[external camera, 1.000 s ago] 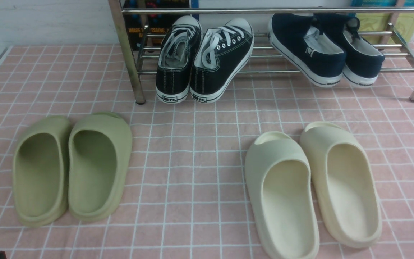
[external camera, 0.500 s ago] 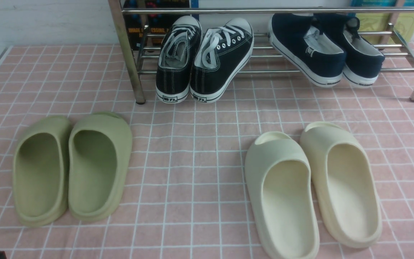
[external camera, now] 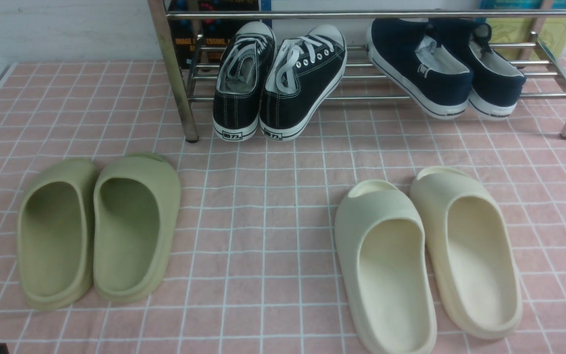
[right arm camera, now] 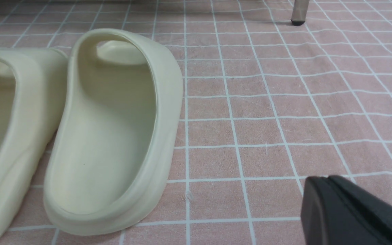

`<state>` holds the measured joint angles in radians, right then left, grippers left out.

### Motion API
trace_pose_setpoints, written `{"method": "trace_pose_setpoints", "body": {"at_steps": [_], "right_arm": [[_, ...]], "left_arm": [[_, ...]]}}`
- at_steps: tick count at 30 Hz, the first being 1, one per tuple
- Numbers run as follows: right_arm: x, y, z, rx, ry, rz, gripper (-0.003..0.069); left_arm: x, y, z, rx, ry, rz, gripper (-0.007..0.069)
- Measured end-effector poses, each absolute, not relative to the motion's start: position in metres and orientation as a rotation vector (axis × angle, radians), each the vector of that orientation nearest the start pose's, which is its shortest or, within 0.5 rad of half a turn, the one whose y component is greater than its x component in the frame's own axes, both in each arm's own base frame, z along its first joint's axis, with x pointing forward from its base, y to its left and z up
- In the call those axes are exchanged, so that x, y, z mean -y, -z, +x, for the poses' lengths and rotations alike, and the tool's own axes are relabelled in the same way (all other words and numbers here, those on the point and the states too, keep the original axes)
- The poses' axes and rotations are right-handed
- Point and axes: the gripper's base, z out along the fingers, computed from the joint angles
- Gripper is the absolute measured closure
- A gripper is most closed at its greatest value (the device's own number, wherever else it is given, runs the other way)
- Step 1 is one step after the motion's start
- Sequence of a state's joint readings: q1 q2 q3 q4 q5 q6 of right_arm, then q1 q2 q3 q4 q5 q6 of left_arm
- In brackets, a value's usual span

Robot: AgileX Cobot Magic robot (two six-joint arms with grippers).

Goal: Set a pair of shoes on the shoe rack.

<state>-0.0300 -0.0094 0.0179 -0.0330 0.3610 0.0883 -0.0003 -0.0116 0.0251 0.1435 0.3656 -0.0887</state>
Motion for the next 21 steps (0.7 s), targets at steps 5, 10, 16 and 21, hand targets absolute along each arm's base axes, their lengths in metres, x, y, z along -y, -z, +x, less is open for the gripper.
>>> {"method": "trace_pose_setpoints", "body": {"at_steps": [5,10,16,21], "right_arm": [[0.0048,-0.1752,0.0527,-1.848,0.020,0.128,0.0678],[0.0051,-0.1752,0.0526,-1.848,0.022,0.139,0.0678],[0.0050,-0.1752,0.0526,-1.848,0.018,0.141,0.0678],[0.0050,-0.1752,0.0526,-1.848,0.018,0.141,0.0676]], "left_arm": [[-0.0046,-0.1728,0.0527,-1.860,-0.079,0.007,0.0386],[-0.0046,-0.1728,0.0527,-1.860,-0.079,0.007,0.0386],[-0.0046,-0.1728,0.0527,-1.860,-0.079,0.007,0.0386],[-0.0046,-0.1728,0.0527,-1.860,-0.079,0.007,0.0386]]}}
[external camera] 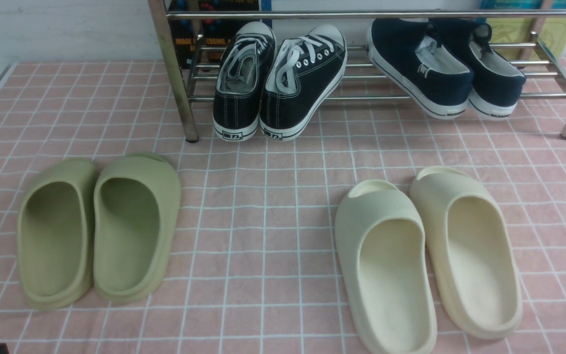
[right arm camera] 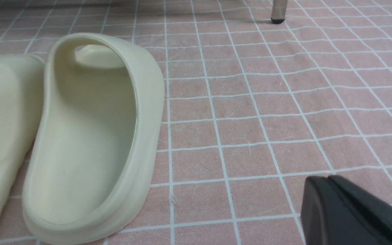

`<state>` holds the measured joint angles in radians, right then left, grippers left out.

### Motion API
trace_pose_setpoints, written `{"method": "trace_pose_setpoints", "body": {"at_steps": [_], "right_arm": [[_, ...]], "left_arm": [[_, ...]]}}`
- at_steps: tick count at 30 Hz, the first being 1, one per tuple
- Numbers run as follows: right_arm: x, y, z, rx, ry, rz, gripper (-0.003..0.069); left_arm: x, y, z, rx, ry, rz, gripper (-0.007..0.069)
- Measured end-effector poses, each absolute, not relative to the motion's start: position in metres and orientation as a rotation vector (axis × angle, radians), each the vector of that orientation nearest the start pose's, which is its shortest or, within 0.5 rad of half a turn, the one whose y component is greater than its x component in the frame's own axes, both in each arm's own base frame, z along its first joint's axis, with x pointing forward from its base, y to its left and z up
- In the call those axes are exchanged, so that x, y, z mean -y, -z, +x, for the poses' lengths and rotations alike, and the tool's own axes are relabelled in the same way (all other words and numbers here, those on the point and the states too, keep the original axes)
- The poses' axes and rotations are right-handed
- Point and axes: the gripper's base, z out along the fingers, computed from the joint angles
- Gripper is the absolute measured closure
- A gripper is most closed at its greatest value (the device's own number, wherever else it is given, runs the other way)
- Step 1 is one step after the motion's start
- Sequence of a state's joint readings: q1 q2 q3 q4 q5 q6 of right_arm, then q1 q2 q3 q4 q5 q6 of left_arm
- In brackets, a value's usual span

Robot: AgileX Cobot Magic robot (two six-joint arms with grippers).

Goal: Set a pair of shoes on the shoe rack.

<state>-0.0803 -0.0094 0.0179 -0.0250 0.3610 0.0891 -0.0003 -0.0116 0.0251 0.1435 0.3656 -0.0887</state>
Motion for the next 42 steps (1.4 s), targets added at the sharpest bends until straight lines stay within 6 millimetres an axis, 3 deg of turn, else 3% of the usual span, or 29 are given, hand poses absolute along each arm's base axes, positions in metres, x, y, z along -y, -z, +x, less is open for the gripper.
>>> {"method": "trace_pose_setpoints", "body": {"at_steps": [42], "right_arm": [[0.0050,-0.1752,0.0526,-1.848,0.018,0.141,0.0643]], "left_arm": [[-0.0047,-0.1728,0.0527,-1.860,-0.079,0.007,0.0386]]}}
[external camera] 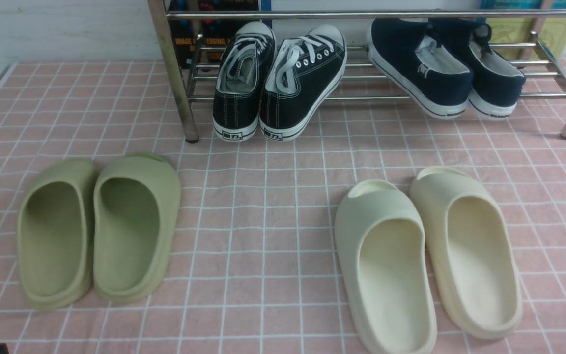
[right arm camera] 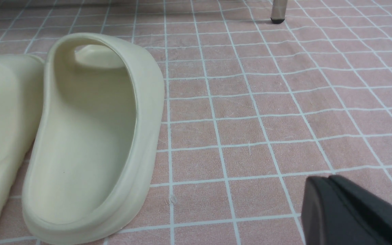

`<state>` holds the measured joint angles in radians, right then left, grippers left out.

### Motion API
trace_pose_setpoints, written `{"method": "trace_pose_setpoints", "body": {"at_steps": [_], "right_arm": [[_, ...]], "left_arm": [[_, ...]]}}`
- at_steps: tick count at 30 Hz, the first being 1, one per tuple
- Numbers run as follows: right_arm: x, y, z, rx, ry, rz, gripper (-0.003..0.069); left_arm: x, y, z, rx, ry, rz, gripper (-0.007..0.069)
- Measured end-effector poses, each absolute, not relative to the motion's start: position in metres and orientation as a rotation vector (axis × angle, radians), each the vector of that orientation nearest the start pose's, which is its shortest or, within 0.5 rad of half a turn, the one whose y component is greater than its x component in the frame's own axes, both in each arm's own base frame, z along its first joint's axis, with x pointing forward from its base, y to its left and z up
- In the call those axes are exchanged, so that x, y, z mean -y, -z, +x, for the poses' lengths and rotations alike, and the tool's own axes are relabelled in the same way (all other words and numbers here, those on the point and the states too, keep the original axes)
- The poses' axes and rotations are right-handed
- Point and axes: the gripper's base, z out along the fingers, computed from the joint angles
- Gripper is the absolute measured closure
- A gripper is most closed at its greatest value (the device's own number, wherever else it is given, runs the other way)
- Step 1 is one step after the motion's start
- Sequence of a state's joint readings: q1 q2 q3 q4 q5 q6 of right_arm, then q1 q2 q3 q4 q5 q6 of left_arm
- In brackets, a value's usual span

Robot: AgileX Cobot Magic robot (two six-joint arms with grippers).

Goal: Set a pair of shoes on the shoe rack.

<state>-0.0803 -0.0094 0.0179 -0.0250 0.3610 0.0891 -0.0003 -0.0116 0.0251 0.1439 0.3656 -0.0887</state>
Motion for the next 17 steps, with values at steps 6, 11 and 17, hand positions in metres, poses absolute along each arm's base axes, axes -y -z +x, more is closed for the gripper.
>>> {"method": "trace_pose_setpoints", "body": {"at_steps": [6,11,17], "right_arm": [[0.0050,-0.1752,0.0526,-1.848,0.018,0.141,0.0639],[0.0050,-0.1752,0.0526,-1.848,0.018,0.141,0.0629],[0.0050,-0.1752,0.0526,-1.848,0.018,0.141,0.0621]], "left_arm": [[-0.0047,-0.1728,0.0527,-1.860,-0.079,0.007,0.0386],[-0.0047,-0.1728,0.0527,-1.860,-0.079,0.007,0.0386],[-0.0047,-0.1727,0.0527,-1.860,-0.079,0.007,0.0385]]}}
